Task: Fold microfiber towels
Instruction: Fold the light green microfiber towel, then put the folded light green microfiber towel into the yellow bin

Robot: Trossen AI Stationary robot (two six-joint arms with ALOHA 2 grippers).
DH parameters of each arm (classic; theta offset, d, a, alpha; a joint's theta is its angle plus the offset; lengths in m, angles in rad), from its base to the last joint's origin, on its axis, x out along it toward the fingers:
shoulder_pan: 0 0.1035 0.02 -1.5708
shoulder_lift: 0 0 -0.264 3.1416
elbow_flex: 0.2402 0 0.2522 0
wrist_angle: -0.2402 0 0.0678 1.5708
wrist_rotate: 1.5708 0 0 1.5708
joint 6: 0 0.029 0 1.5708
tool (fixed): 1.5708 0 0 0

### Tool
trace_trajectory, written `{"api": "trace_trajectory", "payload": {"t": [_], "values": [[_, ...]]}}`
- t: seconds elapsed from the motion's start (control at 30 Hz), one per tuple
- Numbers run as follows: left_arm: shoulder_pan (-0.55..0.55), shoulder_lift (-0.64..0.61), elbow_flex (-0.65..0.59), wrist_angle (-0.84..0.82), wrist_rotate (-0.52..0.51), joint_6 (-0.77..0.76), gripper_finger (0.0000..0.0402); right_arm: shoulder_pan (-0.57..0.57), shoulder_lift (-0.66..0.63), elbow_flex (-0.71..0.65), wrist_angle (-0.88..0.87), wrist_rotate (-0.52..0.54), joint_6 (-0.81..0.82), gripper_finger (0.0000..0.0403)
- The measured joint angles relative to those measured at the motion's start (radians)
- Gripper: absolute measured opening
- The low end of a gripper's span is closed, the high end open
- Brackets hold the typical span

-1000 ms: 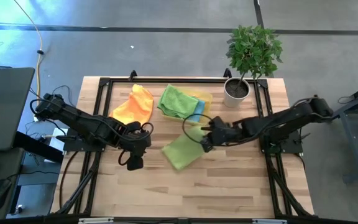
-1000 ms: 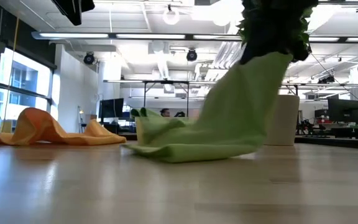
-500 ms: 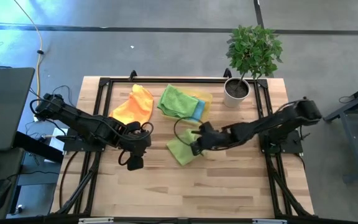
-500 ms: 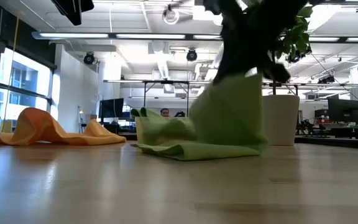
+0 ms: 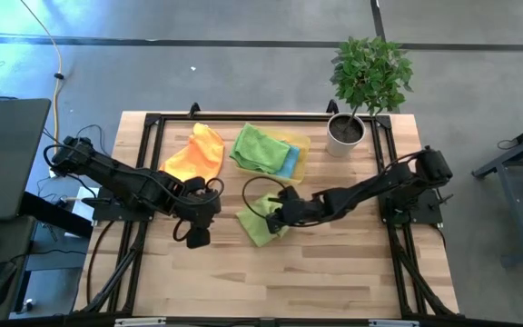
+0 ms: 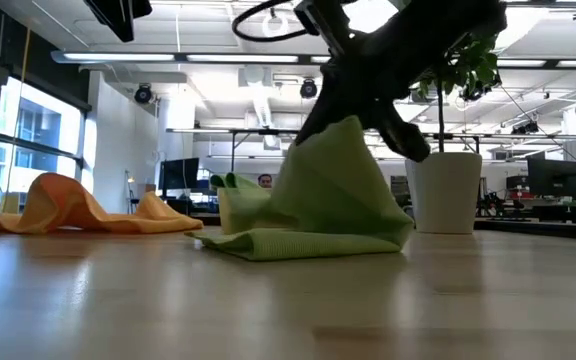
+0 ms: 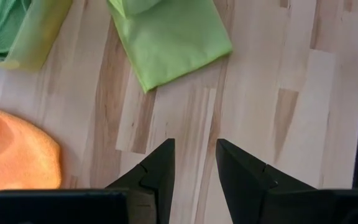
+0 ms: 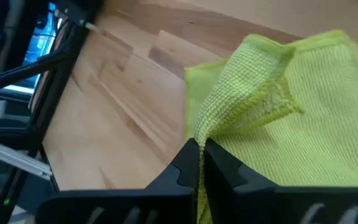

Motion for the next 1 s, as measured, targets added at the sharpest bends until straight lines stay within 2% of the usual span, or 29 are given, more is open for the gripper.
{"api": "trace_trajectory", "payload": {"t": [0.3,0.5,0.63,0.77,0.93,1.0], "values": [[0.0,0.0,0.0,0.0,-0.016,0.0,0.0106,0.0,0.083,0.0,0.211,-0.005,0.0,0.0013],[0.0,0.0,0.0,0.001,-0.022,0.0,0.0106,0.002,0.136,0.0,0.313,-0.056,-0.003,0.0026],[0.0,0.0,0.0,0.0,-0.03,0.0,0.0106,0.006,0.159,0.0,0.404,-0.073,-0.039,0.0064],[0.0,0.0,0.0,0.0,-0.03,0.0,0.0106,0.007,0.16,0.0,0.4,-0.089,-0.063,0.0113],[0.0,0.0,0.0,0.001,-0.03,-0.006,0.0106,-0.001,0.16,0.0,0.415,-0.176,-0.064,0.0159],[0.0,0.0,0.0,0.003,-0.03,-0.037,0.0106,-0.014,0.146,0.0,0.408,-0.241,-0.089,0.0168]]}}
